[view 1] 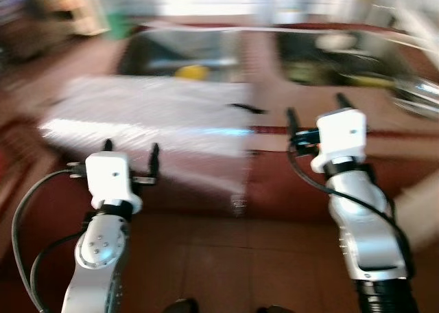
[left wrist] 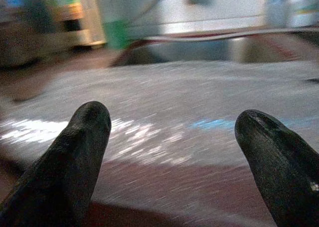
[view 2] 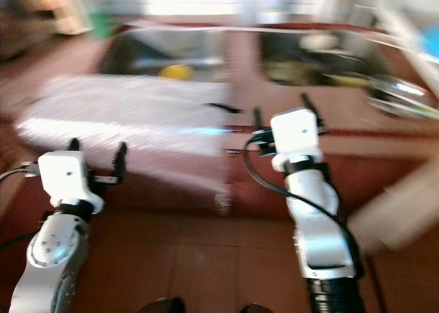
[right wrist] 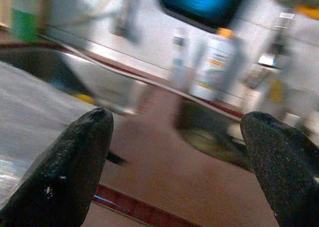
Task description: Kitchen organization
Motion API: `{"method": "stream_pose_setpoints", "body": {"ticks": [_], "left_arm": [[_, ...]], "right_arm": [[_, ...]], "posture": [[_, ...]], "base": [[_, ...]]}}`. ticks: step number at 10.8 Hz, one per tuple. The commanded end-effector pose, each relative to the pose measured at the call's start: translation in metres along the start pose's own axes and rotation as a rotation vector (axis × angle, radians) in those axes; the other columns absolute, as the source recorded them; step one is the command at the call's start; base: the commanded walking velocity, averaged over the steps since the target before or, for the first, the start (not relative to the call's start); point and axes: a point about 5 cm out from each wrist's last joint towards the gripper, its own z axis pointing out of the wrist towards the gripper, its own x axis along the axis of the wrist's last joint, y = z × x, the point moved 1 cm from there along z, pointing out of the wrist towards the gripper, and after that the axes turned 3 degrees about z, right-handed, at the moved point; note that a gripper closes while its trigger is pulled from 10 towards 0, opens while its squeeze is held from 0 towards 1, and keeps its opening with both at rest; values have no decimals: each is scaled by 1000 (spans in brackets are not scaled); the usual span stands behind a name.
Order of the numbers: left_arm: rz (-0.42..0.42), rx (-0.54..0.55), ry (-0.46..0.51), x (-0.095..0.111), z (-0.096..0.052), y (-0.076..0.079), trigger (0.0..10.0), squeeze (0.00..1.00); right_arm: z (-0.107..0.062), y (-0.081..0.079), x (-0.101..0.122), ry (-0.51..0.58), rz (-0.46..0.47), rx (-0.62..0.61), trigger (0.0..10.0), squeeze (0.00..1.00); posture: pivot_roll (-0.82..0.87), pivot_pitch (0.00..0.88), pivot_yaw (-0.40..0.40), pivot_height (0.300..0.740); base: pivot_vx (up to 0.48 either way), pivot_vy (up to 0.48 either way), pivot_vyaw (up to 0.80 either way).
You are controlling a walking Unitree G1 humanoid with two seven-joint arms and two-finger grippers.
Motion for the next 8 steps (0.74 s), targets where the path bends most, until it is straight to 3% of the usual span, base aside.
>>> {"method": "stream_pose_setpoints", "body": {"ticks": [1, 4, 8], "left_arm": [[17, 14, -20, -7, -2, -3, 10000, 0], [42, 29, -96, -31, -12, -6, 10000, 0], [39, 70, -153, -49, -19, -12, 10000, 0]], "right_arm": [[0, -1, 1, 8, -3, 14, 10000, 0], [0, -4, -1, 4, 6, 26, 10000, 0], [-1, -11, -5, -6, 13, 66, 10000, 0]], "posture": [[-84, 174, 43, 740], [-80, 173, 45, 740], [-74, 172, 39, 740]], "base": [[0, 0, 800], [0, 0, 800], [0, 0, 800]]}}
